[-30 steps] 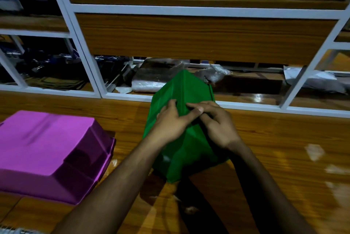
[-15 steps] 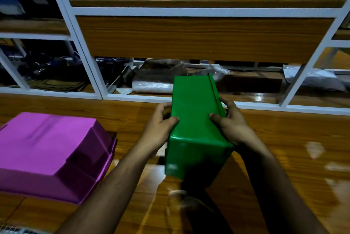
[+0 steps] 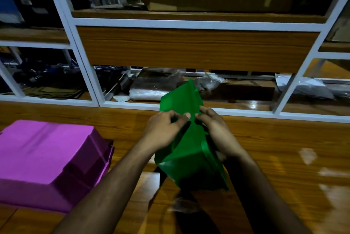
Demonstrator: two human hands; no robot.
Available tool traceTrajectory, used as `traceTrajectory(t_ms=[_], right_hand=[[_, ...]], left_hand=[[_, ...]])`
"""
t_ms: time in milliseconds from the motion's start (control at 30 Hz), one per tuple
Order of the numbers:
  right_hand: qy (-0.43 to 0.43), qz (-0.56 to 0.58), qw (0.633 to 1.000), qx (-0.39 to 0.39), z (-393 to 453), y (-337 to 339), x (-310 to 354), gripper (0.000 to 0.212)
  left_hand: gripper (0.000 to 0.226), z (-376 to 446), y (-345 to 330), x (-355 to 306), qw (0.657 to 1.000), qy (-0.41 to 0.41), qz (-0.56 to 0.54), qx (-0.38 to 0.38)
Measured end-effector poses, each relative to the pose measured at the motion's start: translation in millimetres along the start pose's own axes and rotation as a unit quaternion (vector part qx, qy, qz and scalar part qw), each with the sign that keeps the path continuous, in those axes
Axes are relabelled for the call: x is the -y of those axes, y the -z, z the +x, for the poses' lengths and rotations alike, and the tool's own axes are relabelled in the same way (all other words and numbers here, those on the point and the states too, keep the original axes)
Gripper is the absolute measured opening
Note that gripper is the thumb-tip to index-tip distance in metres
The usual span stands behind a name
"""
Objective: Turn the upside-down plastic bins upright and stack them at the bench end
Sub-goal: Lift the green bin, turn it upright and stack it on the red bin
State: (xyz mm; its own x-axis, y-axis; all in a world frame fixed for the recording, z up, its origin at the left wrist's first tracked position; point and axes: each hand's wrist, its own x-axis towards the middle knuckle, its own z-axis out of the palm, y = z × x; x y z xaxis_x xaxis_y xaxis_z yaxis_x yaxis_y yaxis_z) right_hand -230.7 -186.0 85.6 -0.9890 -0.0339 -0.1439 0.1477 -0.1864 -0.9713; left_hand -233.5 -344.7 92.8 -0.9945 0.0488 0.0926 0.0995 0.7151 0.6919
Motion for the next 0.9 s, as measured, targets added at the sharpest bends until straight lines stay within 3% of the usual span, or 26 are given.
traceTrajectory(t_ms=[100,167,233,300,367,433,567,667,800,900], right_hand=[[0.001,-0.061,0.995,0.073,-3.2,-7.2,-1.5,0.032],[0.045,-0.182,0.979,0.082,1.8,-3.2,-9.5,0.031],[0.115,-0.403,0.908,-0.003,12.5,13.1,-21.3,0.035],[0.103,-0.571,0.805,-0.125,16.7,35.8,-31.4,0.045],[0.029,-0.615,0.77,-0.168,12.6,59.0,-36.3,0.05],[-0.024,-0.613,0.773,-0.159,7.7,76.9,-36.9,0.054],[0.011,-0.531,0.838,-0.126,6.5,88.6,-41.8,0.064],[0.008,-0.481,0.862,-0.162,6.5,94.0,-42.6,0.066],[-0.002,-0.558,0.821,-0.121,10.2,97.0,-26.8,0.035],[0.027,-0.591,0.802,-0.082,17.9,86.7,-21.1,0.032]], left_hand=[[0.079,1.7,3.5,-1.6,0.999,0.045,-0.003,0.012],[0.045,3.3,1.1,4.5,0.995,0.081,-0.052,0.012],[0.017,3.0,-3.5,16.6,0.989,0.108,-0.097,0.001],[0.033,-0.9,-11.0,33.2,0.979,0.151,-0.139,0.014],[0.046,-6.5,-18.8,50.1,0.965,0.182,-0.188,0.021],[0.048,-11.1,-24.9,62.3,0.956,0.191,-0.222,0.016],[0.046,-14.9,-27.6,68.8,0.95,0.184,-0.251,-0.003],[0.049,-14.6,-24.0,71.2,0.962,0.167,-0.218,0.012],[0.054,-8.0,-21.3,64.2,0.992,0.102,-0.069,0.001],[0.055,2.6,-19.8,47.8,0.994,-0.024,0.098,-0.037]])
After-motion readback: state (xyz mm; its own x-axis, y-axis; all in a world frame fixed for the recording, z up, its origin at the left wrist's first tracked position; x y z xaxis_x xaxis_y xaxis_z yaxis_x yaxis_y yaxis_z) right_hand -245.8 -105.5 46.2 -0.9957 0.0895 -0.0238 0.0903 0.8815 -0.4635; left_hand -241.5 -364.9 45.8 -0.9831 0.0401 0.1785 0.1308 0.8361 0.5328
